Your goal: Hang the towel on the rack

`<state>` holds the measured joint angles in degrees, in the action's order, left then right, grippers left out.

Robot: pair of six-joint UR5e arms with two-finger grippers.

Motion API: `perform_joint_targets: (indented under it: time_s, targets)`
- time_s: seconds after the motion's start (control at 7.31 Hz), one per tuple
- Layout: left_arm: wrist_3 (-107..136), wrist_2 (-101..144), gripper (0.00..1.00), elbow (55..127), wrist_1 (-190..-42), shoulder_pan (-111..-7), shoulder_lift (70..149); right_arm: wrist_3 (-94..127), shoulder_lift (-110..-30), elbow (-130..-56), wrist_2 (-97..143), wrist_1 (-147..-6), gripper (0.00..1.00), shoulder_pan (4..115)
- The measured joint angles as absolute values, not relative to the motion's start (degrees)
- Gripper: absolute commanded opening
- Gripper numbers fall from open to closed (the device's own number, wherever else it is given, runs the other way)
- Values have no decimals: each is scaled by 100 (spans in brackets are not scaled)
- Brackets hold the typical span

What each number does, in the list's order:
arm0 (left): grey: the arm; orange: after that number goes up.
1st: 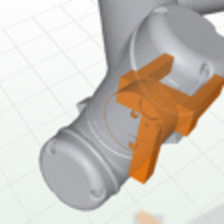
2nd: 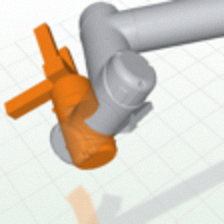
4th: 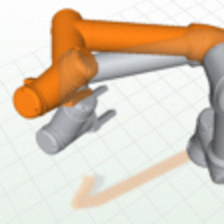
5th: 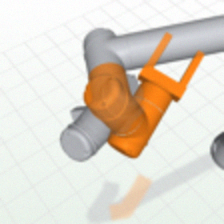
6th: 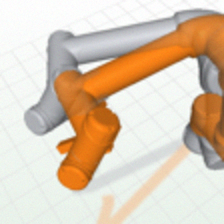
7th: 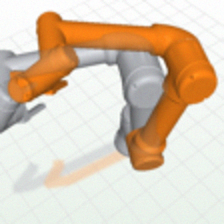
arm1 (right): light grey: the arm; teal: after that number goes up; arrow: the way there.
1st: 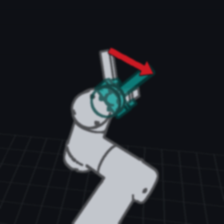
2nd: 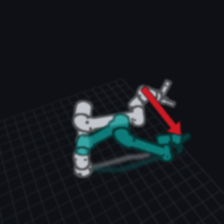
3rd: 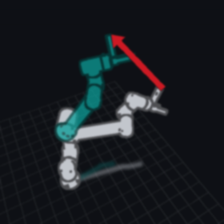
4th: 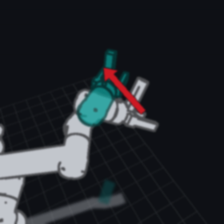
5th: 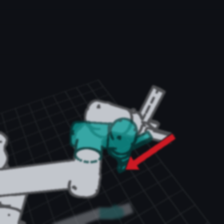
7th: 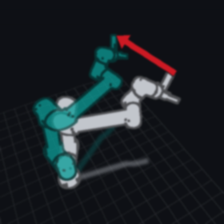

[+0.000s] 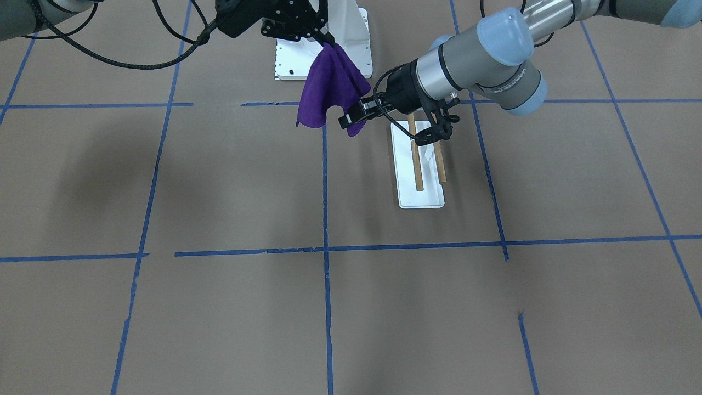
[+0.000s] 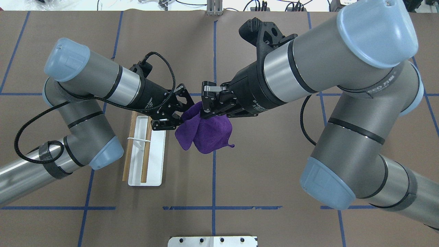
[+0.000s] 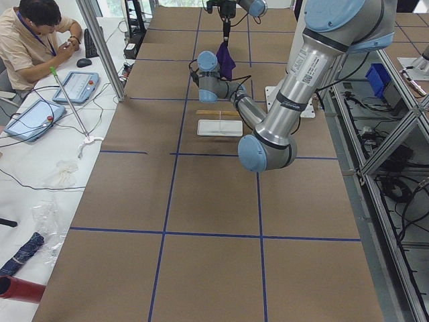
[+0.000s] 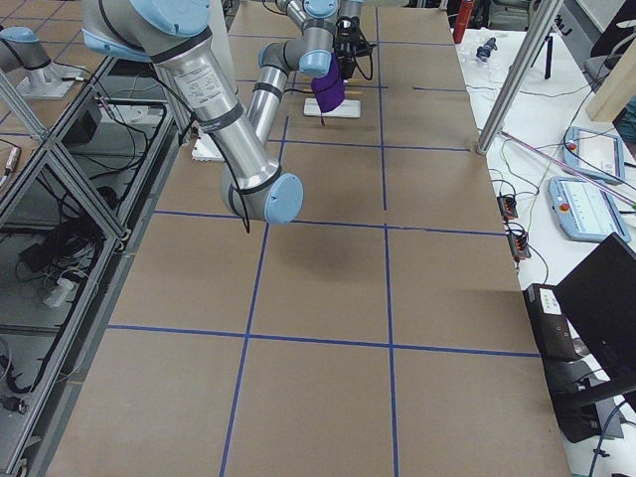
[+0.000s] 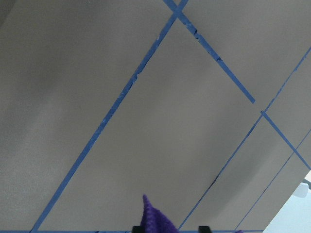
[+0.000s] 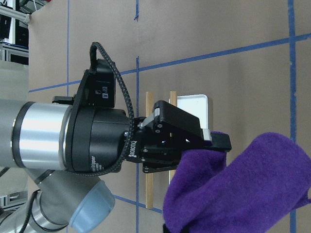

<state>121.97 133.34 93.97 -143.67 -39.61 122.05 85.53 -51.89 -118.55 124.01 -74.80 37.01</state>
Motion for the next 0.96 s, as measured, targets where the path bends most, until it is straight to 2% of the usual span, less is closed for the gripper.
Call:
perform_joint_targets:
  time_s: [0.14, 0.27, 0.68, 0.96]
  targets:
    - [12115, 13333, 0, 9406, -14424, -3999, 12204, 8552, -5215, -11879, 12406, -7475, 59, 3703]
    - [12055, 13333, 0, 9423, -14500, -4072, 12202, 8552, -5234, -11885, 12405, -7472, 100, 3703]
    - [12010, 13335, 0, 9730, -14575, -4185, 12034, 8504, -5662, -12070, 12224, -7450, 100, 3736]
    - [11925, 13364, 0, 10155, -14595, -4238, 11623, 8467, -6150, -12200, 12197, -7420, 100, 3864]
